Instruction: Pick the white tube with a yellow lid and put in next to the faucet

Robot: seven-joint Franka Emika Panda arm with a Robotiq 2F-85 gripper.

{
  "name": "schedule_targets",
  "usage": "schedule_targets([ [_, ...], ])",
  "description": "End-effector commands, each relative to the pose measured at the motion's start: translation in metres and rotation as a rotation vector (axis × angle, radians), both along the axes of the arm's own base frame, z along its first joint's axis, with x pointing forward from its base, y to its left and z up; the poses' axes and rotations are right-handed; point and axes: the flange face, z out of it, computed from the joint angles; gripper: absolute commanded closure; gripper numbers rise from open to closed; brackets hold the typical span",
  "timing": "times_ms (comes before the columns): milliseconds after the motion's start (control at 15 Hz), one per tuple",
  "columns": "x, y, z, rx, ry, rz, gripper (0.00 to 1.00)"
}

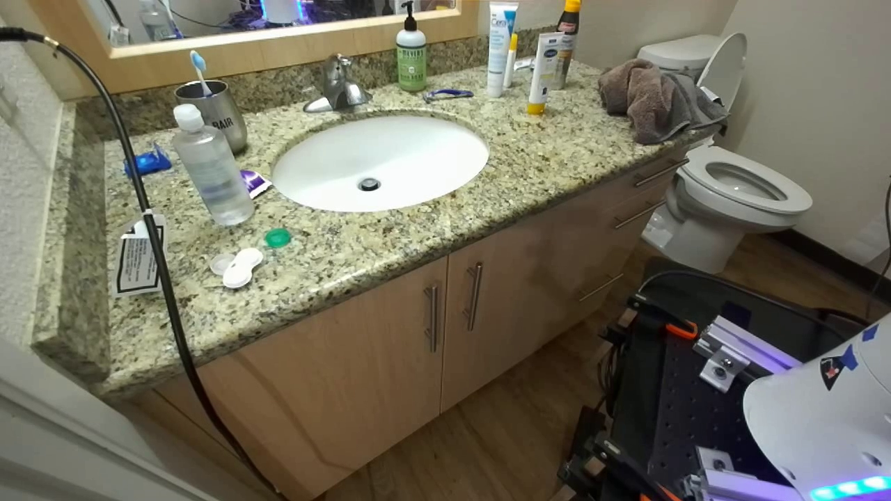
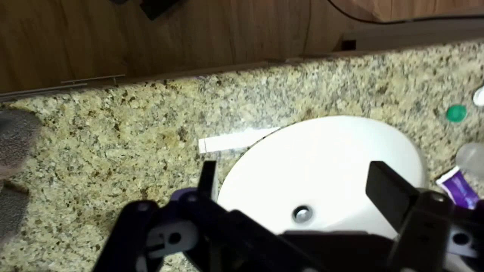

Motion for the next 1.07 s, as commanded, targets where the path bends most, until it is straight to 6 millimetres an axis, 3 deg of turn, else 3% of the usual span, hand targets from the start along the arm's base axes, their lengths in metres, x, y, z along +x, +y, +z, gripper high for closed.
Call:
schedule_targets([
  [0,0.004,-0.007,-0.001,-0.001,0.003,-0.01,0.0],
  [200,0.013,-0.001,-0.01,-0.064,-0.012,-0.01,0.0],
  [467,0.079,-0.026,-0.03,-0.09,-0.154,-0.278,0.0],
  [600,0.103,-0.042,-0.04,-0.102,-0.183,-0.395,0.0],
  [733,0.126,-0.073,-0.051,-0.13,-0.21,-0.504,0.0],
  [867,0.134,-0.108,-0.052,-0.164,-0.209,-0.616,0.0],
  [1000,0.129,-0.127,-0.044,-0.186,-0.16,-0.729,0.0],
])
